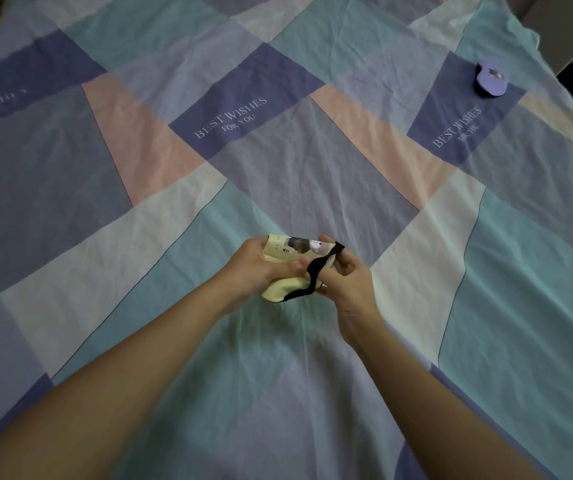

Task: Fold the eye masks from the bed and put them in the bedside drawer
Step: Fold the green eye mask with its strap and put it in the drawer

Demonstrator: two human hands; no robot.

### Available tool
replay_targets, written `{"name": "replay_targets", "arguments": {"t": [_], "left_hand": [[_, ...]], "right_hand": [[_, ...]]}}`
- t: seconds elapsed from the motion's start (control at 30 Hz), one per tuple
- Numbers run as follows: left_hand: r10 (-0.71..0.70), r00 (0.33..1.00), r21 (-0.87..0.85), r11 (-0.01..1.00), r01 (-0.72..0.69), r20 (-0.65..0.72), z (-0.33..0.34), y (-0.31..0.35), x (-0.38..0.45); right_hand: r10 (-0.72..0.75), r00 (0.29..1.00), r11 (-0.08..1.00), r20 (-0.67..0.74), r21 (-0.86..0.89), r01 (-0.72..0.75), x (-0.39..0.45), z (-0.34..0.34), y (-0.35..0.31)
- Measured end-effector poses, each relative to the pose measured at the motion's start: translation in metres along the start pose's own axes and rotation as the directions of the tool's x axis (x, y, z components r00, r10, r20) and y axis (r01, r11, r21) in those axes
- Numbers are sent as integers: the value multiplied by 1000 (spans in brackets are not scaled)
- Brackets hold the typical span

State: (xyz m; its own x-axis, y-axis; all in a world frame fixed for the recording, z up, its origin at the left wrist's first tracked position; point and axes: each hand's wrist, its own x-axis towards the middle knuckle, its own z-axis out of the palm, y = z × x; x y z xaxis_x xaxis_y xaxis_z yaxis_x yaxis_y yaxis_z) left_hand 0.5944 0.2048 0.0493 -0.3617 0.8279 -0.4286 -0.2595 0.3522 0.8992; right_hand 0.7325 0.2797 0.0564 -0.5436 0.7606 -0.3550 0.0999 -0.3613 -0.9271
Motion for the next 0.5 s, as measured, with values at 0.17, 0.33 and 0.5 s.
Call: {"name": "replay_targets", "arguments": {"t": [0.17, 0.33, 0.5], "left_hand": [[-47, 990, 174, 984, 23, 134, 1, 4, 2], [-55, 992, 77, 996, 46, 115, 1, -5, 5], [-122, 992, -17, 992, 122, 36, 4, -8, 3]], "right_hand": [[-32, 998, 985, 47, -169, 40, 3, -3, -2], [59, 996, 986, 66, -157, -48, 7, -6, 2], [105, 994, 994, 9, -13, -105, 12, -6, 5]]}}
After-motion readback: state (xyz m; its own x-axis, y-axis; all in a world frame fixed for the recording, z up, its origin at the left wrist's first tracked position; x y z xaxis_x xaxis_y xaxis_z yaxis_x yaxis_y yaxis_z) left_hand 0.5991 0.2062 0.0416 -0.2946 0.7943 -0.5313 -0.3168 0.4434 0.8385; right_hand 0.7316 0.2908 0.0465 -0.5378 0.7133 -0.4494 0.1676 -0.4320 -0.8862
